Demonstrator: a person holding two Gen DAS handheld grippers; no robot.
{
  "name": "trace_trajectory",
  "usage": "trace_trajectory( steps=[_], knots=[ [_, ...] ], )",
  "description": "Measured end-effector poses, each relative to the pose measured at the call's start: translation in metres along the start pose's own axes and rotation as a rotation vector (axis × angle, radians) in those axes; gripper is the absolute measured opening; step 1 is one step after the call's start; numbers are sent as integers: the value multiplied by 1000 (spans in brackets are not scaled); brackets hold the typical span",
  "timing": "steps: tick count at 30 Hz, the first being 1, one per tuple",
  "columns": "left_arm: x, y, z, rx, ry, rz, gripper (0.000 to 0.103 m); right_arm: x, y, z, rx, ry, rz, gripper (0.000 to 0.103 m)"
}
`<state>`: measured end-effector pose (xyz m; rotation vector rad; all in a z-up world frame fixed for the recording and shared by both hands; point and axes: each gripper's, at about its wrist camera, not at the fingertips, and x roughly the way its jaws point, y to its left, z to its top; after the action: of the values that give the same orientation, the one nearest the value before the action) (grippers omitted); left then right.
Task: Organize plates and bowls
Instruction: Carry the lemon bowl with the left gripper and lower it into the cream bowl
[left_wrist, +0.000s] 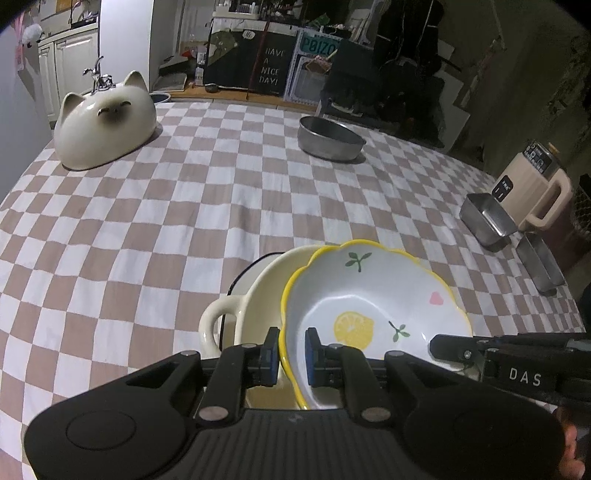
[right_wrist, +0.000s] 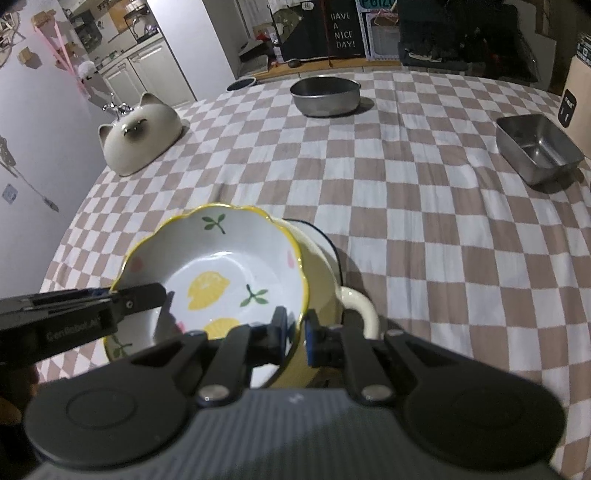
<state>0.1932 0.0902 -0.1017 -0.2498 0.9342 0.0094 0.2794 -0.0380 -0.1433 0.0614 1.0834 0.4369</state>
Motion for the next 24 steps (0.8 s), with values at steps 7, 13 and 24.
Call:
trace_trajectory(
  steps=[7,13,24],
  knots=[
    [6,3,-1,-2,25,12,14,6,-1,1,4,26,-7,12],
    [13,4,-2,4,50,25,14,10,-1,2,12,46,-10,12],
    [21,6,0,0,73,28,16,21,-7,7,106,71,8,12]
  ],
)
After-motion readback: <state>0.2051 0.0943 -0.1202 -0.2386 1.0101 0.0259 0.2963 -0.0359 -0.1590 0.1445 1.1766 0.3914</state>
